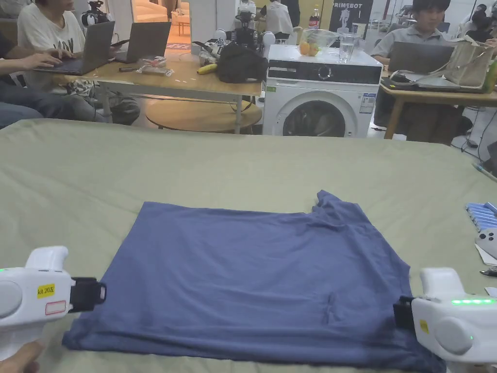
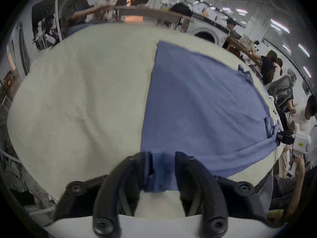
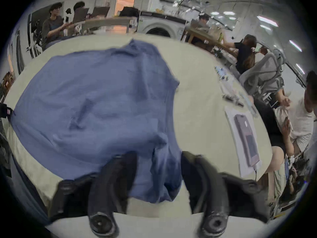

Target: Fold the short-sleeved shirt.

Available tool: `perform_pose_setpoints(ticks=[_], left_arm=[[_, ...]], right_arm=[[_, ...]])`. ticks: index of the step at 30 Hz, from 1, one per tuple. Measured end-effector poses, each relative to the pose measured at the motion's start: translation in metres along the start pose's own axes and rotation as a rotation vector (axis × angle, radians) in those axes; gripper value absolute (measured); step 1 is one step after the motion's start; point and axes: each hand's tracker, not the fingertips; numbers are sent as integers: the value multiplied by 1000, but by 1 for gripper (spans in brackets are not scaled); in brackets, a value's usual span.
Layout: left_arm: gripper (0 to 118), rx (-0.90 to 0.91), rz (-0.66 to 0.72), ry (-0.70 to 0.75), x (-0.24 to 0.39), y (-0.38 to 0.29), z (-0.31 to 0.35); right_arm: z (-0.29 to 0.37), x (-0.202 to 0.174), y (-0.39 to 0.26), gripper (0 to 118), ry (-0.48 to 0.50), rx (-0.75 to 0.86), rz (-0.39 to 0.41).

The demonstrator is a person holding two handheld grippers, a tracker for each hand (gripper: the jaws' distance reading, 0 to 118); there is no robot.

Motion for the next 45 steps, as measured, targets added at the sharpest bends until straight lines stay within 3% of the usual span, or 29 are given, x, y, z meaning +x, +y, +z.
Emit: perform_pose_setpoints(ticks=[5, 11, 12, 14, 15, 21, 33, 37, 39, 42, 45], left_arm=[[38, 273, -41, 7, 29, 12, 17], [37, 485, -122, 46, 60, 8, 31], [33, 494, -135, 58, 64, 7, 32], [2, 515, -154, 68, 65, 8, 30], [0, 503, -153, 60, 65, 8, 31], [0, 391, -167, 111, 52, 6, 32], [0, -191, 55, 50, -25, 4, -4], [48, -341, 78, 131, -29, -13, -28], [48, -414, 107, 162, -29, -25, -40], [48, -360, 110, 147, -26, -29, -37], [48, -363, -6, 157, -14, -28, -36]], right_arm=[[20, -22, 9, 59, 49, 287, -97], [41, -51, 13, 56, 71, 494, -107], [43, -55, 13, 46, 62, 496, -108], [45, -60, 13, 7, 72, 515, -120], [47, -61, 13, 0, 79, 520, -120], [50, -71, 14, 0, 96, 516, -116], [32, -75, 8, 0, 105, 396, -83], [27, -73, 4, 0, 106, 358, -76], [25, -71, 1, 0, 104, 334, -74], [23, -65, -1, 0, 103, 288, -76], [22, -55, -2, 0, 111, 221, -71]])
